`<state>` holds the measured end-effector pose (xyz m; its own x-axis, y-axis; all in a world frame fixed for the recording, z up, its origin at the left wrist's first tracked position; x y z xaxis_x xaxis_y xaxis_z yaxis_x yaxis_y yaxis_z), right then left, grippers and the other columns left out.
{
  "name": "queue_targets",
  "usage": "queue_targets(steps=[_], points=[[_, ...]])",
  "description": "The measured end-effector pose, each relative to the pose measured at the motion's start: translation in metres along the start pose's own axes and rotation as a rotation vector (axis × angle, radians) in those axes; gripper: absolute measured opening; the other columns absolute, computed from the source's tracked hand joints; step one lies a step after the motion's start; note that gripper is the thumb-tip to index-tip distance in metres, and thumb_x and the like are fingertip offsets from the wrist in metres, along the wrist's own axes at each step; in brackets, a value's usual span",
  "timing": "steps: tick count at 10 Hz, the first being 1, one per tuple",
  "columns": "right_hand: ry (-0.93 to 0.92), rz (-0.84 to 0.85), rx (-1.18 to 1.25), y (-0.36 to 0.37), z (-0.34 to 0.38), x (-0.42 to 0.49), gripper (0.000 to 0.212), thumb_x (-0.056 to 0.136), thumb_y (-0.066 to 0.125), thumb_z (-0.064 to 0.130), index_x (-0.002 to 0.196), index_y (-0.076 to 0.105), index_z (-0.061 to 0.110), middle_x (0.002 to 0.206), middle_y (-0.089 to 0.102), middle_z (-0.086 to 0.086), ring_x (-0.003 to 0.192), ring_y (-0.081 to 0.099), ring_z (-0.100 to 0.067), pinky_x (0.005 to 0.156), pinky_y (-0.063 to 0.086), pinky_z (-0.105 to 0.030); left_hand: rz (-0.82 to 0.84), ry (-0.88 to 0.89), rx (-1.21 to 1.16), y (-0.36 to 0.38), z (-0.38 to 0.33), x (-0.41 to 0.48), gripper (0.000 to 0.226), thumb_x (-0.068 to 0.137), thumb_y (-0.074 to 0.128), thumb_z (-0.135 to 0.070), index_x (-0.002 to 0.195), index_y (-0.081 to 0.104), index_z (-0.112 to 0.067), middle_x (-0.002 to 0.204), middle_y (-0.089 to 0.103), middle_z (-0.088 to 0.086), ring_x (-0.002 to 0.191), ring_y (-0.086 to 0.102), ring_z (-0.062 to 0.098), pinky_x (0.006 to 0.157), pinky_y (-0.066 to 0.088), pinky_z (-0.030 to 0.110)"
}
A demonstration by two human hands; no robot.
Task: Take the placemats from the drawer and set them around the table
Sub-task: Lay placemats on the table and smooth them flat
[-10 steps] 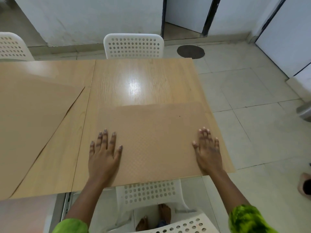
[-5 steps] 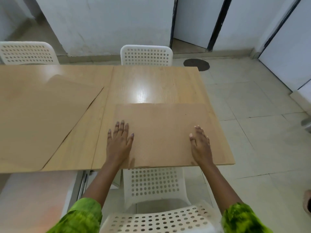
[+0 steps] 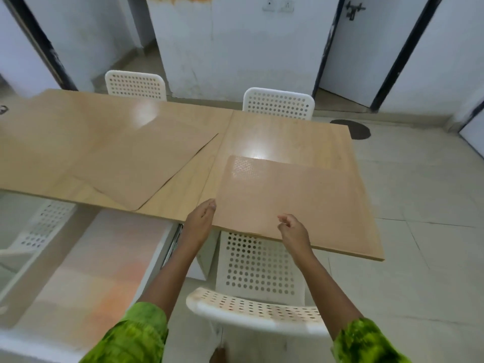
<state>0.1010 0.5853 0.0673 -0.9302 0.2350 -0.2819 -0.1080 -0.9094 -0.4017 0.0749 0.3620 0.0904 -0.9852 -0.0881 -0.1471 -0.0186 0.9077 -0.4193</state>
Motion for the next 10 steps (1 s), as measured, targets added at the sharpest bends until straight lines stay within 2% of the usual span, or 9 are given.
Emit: queue_targets(steps=[1, 2, 3, 4, 6, 10], points=[[-0.094, 0.132, -0.345, 0.021, 0.000, 0.004, 0.043, 0.096, 0.038, 0.014, 0.139, 0.044, 0.014, 0.150, 0.037, -0.005, 0.139, 0.030, -0.019, 0.112, 0.023, -0.030, 0.187, 0.061, 0.326, -0.006, 0.008, 0.002, 0.046, 0.100, 0.037, -0.030, 0.143, 0.038, -0.015, 0.151, 0.036, 0.003, 0.140, 0.030, 0.017, 0.112, 0.024, 0.030], [-0.011, 0.136, -0.708, 0.028, -0.010, 0.013, 0.047, 0.099, 0.027, 0.028, 0.146, 0.028, 0.026, 0.159, 0.013, -0.003, 0.147, 0.005, -0.022, 0.116, 0.008, -0.046, 0.414, 0.161, 0.749, 0.000, 0.022, 0.013, 0.054, 0.100, 0.030, -0.035, 0.150, 0.015, -0.020, 0.160, 0.009, 0.001, 0.147, 0.005, 0.017, 0.119, 0.011, 0.037], [0.101, 0.149, -0.853, 0.026, -0.023, 0.015, 0.048, 0.100, 0.019, 0.037, 0.148, 0.016, 0.035, 0.161, -0.001, -0.002, 0.147, -0.007, -0.028, 0.114, 0.002, -0.055, 0.561, 0.260, 1.058, 0.010, 0.040, 0.022, 0.058, 0.099, 0.023, -0.043, 0.150, -0.001, -0.028, 0.159, -0.012, -0.002, 0.147, -0.010, 0.019, 0.118, 0.001, 0.043], [0.095, 0.167, -0.853, 0.024, -0.032, 0.014, 0.049, 0.100, 0.019, 0.041, 0.148, 0.009, 0.038, 0.160, -0.008, -0.001, 0.146, -0.011, -0.029, 0.114, 0.001, -0.055, 0.633, 0.301, 1.190, 0.014, 0.055, 0.029, 0.059, 0.098, 0.019, -0.047, 0.148, -0.009, -0.031, 0.157, -0.020, -0.001, 0.146, -0.016, 0.019, 0.117, -0.005, 0.045], [0.094, 0.150, -0.864, 0.026, -0.035, 0.014, 0.050, 0.100, 0.017, 0.043, 0.148, 0.005, 0.040, 0.159, -0.011, 0.001, 0.146, -0.014, -0.027, 0.115, -0.001, -0.053, 0.652, 0.325, 1.229, 0.013, 0.064, 0.035, 0.061, 0.098, 0.018, -0.049, 0.147, -0.014, -0.032, 0.153, -0.027, -0.004, 0.144, -0.020, 0.019, 0.116, -0.009, 0.045], [0.118, 0.157, -0.830, 0.026, -0.032, 0.013, 0.050, 0.100, 0.019, 0.041, 0.148, 0.008, 0.038, 0.160, -0.009, 0.001, 0.147, -0.011, -0.027, 0.115, 0.000, -0.052, 0.646, 0.294, 1.178, 0.013, 0.057, 0.035, 0.061, 0.098, 0.019, -0.049, 0.148, -0.009, -0.030, 0.157, -0.020, -0.002, 0.145, -0.017, 0.019, 0.116, -0.008, 0.047]])
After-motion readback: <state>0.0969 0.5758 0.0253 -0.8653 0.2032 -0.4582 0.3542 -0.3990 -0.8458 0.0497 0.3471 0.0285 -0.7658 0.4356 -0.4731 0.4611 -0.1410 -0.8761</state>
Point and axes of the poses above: each hand's wrist, its own x-axis towards the middle knuckle, its own y-axis out of the palm, z = x × y, the point moved 2 cm from there along x, towards the middle knuckle
